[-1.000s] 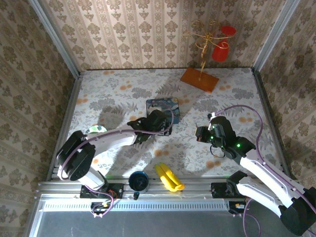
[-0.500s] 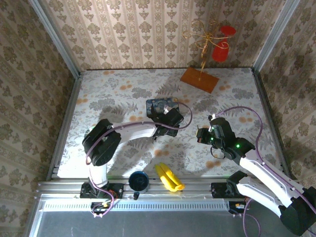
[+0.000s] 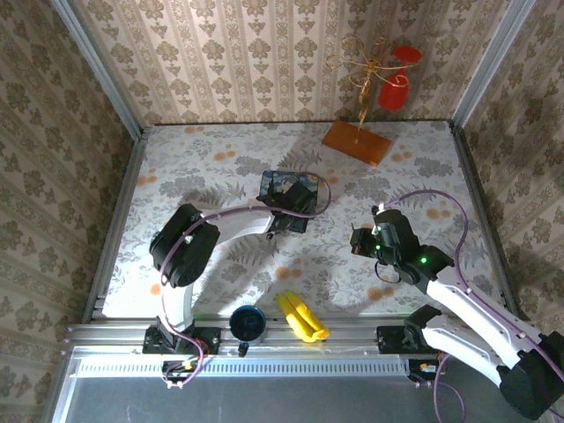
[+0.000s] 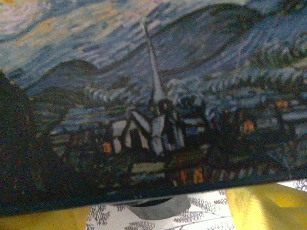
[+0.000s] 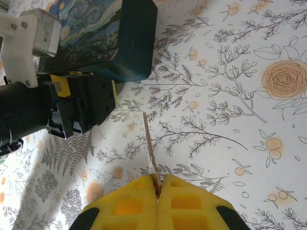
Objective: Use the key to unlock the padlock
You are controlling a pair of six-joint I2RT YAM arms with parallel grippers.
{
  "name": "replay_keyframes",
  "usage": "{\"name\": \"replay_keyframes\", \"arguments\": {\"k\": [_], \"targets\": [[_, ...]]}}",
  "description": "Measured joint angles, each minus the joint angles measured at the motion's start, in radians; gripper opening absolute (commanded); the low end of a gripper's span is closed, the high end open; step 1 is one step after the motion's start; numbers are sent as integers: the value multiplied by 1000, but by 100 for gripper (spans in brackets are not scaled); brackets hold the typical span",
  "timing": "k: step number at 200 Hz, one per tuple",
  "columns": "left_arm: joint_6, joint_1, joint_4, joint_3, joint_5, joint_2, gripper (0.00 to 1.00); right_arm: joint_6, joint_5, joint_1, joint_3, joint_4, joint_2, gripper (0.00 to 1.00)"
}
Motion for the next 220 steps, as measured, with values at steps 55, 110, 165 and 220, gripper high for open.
{"name": "replay_keyframes", "arguments": {"k": [55,110,165,220], "targets": [[-21,10,16,-1,19,2,63,1,-8,0,0,23,58,0],[-49,11,23,-14,18,14,59,0,-8,0,0,23,64,0],[-54,13,22,-13,1,35,56,1,-8,0,0,23,64,0],[-73,14,28,-13,-23,35,57,1,-19,0,0,28,64,0]]}}
